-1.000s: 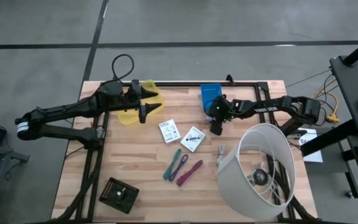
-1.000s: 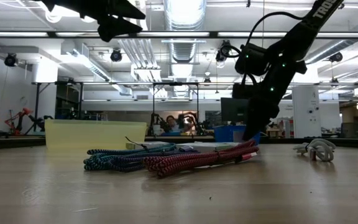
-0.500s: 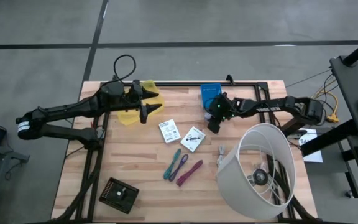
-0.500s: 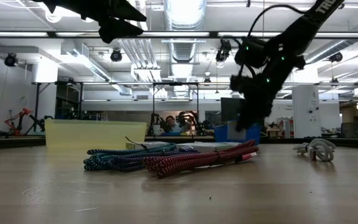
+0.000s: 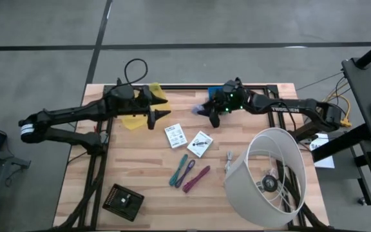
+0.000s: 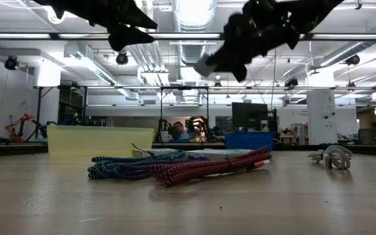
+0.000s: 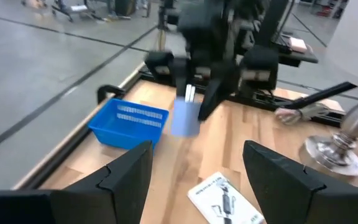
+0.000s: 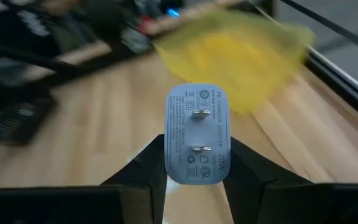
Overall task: Pick and place items into bin
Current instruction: Put the white charger adapter into the black bin
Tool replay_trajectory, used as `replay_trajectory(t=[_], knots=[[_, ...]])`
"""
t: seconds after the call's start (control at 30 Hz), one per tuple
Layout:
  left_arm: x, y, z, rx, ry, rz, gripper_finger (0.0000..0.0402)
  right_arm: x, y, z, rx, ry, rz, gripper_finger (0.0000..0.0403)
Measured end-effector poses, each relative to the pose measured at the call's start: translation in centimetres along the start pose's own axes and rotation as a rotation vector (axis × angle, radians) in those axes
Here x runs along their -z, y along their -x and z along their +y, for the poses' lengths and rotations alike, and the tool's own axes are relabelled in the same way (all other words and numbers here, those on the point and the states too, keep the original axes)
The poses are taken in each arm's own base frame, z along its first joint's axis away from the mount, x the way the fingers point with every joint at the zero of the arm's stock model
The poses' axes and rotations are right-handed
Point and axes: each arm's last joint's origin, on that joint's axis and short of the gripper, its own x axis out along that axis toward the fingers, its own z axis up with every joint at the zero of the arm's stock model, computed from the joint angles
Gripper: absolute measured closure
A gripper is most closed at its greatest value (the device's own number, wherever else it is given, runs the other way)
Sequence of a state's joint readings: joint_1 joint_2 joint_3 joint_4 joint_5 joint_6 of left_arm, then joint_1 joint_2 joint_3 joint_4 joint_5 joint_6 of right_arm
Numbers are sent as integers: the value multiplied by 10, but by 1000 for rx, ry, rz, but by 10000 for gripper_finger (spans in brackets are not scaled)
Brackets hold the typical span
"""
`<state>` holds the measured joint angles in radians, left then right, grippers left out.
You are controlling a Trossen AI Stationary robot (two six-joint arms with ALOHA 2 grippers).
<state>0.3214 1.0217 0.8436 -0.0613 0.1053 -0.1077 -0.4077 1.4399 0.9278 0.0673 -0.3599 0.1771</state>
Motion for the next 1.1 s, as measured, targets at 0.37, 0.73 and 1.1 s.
replay_trajectory(t=[0.37, 0.73, 1.1], knots=[[2, -21, -1, 120, 165, -16, 167, -40, 7, 19, -214, 98, -72, 297], [-1, -59, 1, 168, 146, -126, 167, -44, 8, 21, -226, 111, -84, 297], [3, -74, 3, 169, 147, -112, 167, -45, 8, 21, -226, 112, -91, 297]])
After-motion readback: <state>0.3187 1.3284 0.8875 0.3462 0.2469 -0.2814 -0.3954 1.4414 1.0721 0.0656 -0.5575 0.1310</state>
